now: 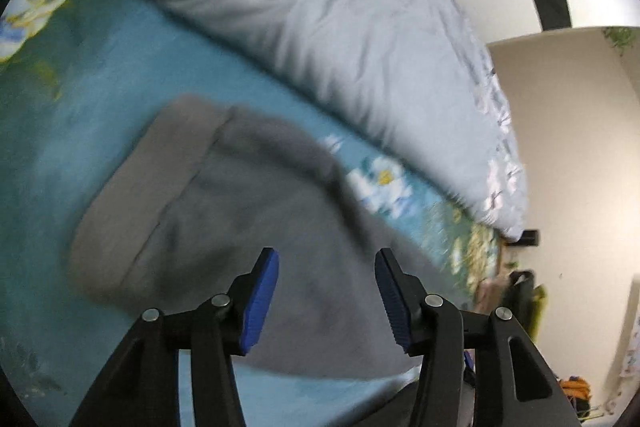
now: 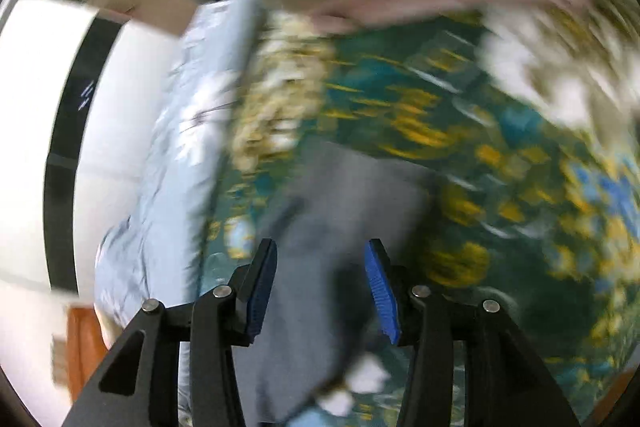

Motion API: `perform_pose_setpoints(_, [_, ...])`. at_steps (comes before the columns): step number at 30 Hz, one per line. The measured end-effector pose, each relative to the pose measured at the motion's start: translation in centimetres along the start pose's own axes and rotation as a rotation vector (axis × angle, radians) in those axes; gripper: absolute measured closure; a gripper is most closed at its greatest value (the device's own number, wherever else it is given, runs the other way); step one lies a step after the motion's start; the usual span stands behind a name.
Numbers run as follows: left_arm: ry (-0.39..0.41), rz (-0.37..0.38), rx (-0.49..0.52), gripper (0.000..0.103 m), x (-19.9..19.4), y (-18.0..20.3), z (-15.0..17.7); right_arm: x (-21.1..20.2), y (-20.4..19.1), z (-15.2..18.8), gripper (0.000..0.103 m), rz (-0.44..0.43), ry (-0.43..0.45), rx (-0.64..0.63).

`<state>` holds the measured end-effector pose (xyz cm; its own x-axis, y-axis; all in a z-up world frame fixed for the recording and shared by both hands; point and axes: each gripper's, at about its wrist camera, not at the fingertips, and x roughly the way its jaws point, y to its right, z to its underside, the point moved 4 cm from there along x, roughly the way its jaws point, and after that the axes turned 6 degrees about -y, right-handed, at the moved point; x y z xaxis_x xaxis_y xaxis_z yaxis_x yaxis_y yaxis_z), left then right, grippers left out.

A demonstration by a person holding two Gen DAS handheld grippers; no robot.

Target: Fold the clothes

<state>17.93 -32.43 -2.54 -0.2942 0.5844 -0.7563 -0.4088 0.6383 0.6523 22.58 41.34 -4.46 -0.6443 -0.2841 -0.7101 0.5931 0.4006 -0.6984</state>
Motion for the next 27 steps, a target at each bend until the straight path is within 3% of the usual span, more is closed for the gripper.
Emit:
perform_pose_setpoints(2, [-0.010, -0.058, -0.024, 0.049, 0.6, -1.3, 0.6, 0.3, 2.0, 0.2, 0.055, -0.027, -0.002, 0.053])
perform_pose_setpoints(5, [0.006, -0.163, -0.055, 0.049, 1.2, -3.2, 1.6, 0.9, 4.1, 0.2, 0.036, -0.072, 0.003, 0.118])
perform_pose_setpoints(6, [0.018, -0.189, -0.079, 0.049, 1.1, -4.0, 1.8, 1.2, 4.4, 0.1, 0.035, -0.089, 0.007, 0.131])
perform_pose_setpoints(10, [0.010, -0.177, -0.133, 0.049, 1.5, -5.3, 2.1, 2.0, 4.2, -0.8, 0.035, -0.162, 0.010, 0.140])
perform_pose_setpoints(14, [0.001, -0.208, -0.135, 0.049, 2.0, -5.7, 2.2, 3.3, 4.5, -1.3, 0.037, -0.133, 0.005, 0.169])
perform_pose_setpoints(16, [0.011, -0.193, -0.167, 0.049, 2.0, -6.0, 2.2, 3.1, 5.1, -1.6, 0.058, -0.152, 0.033, 0.226])
perform_pose_setpoints(17, [0.012, -0.187, -0.175, 0.049, 2.0, -6.1, 2.2, 2.9, 5.4, -1.9, 0.079, -0.146, 0.041, 0.239])
perform_pose_setpoints(18, [0.013, -0.182, -0.184, 0.049, 2.0, -6.3, 2.2, 2.7, 5.7, -2.2, 0.083, -0.140, 0.042, 0.247])
perform_pose_setpoints(24, [0.013, -0.168, -0.181, 0.049, 2.0, -6.6, 2.7, 1.7, 3.7, -2.9, 0.086, -0.067, 0.044, 0.169])
perform_pose_setpoints(27, [0.004, -0.182, -0.163, 0.049, 2.1, -6.3, 3.1, 0.5, -0.5, -2.0, 0.086, -0.009, 0.043, 0.028])
